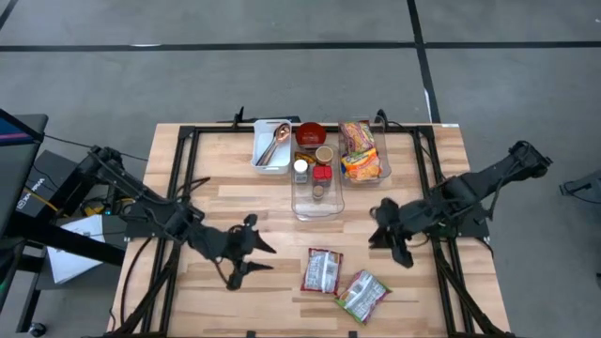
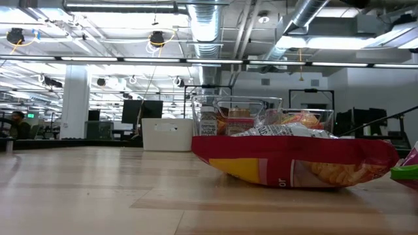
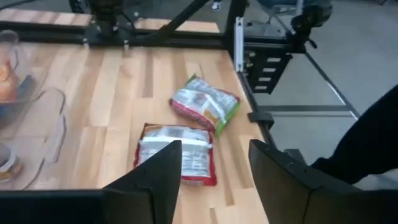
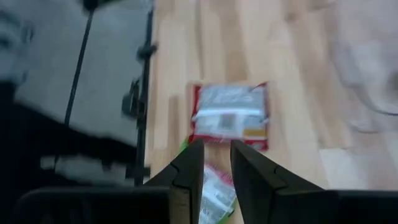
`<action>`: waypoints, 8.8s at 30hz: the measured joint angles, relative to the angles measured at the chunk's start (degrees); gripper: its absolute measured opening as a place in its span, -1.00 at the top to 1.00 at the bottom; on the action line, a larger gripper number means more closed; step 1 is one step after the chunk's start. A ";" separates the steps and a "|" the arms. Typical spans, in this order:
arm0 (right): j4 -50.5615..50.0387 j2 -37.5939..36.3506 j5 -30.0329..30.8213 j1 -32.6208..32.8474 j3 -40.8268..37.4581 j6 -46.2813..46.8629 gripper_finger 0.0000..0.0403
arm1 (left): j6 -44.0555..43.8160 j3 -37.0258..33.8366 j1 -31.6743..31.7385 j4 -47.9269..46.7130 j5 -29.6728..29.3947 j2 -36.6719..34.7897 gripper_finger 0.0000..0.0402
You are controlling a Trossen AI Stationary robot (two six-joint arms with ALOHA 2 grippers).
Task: Pick & Place Food Item
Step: Put the red noodle pack into the right transparent bin
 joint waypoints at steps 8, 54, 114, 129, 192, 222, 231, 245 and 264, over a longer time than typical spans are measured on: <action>5.56 10.77 -3.40 2.62 0.00 -30.46 0.63 | -0.14 0.09 -2.16 1.45 -7.88 -2.14 -0.03; 27.81 45.80 -0.40 5.42 6.34 -17.07 0.18 | 4.91 0.09 -2.16 -3.48 -11.75 -11.89 -0.04; 10.49 50.34 11.18 4.72 9.81 -4.44 0.99 | 4.36 0.09 -2.48 -2.22 -10.33 -11.89 -0.04; -8.78 49.91 14.94 9.16 32.00 -5.55 1.00 | 4.57 0.09 -2.48 -1.44 -10.35 -11.91 -0.04; -4.81 64.23 18.97 8.69 27.26 9.24 0.53 | 4.61 0.09 -2.48 -1.16 -10.35 -11.91 -0.04; -25.21 31.89 17.46 5.01 28.15 22.59 1.00 | 4.99 0.11 -2.46 2.63 -10.35 -11.91 -0.04; -27.95 21.83 19.11 -2.43 28.20 22.97 1.00 | 4.99 0.11 -2.46 3.63 -10.37 -11.91 -0.04; -30.89 13.33 15.96 -30.01 28.22 2.79 1.00 | 4.99 0.11 0.48 5.56 -10.41 -11.91 -0.04; -30.13 17.42 -7.53 -65.53 28.22 -19.92 1.00 | 4.99 0.11 2.54 6.94 -11.29 -11.89 -0.04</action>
